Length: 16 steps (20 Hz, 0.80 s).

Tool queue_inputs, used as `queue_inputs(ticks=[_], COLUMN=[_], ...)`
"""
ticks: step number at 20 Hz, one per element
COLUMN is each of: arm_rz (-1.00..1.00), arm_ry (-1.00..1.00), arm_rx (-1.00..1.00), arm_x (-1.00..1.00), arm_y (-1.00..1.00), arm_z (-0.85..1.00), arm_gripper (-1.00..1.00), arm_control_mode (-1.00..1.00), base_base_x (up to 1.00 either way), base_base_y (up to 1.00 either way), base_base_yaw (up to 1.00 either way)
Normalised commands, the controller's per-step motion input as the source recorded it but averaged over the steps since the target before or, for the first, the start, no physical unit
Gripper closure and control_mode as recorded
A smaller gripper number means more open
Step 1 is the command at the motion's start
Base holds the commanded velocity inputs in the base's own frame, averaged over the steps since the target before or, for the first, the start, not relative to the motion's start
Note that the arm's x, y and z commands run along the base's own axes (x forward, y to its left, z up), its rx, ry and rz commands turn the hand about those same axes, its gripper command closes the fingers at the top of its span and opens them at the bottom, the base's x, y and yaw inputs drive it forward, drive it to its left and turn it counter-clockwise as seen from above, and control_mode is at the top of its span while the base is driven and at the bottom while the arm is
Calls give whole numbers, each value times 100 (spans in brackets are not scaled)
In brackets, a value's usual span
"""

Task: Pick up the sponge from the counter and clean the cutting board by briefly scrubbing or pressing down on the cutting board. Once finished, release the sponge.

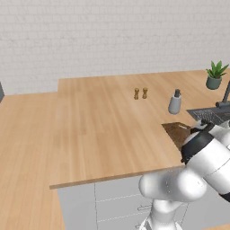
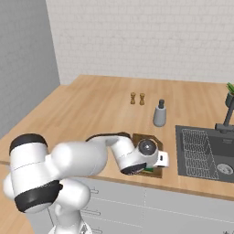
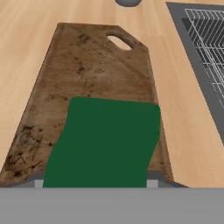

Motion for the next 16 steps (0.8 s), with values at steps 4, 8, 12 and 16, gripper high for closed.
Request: queue_inputs(ticks=[4,8,12,16], arm_rz=[0,3,7,3], arm_ry=[14,6,5,4], arm_rx=[0,6,20,17], arm_x=[47,88,96,90], arm_y=[-31,-46,-51,-35], arm_z=[85,7,-4,-1], arm_gripper=[100,100,100,100], arm_control_mode=[-100,-100,-100,-100], base_base_x=[0,0,0,0], base_base_y=[0,0,0,0], base_base_yaw=[0,0,0,0])
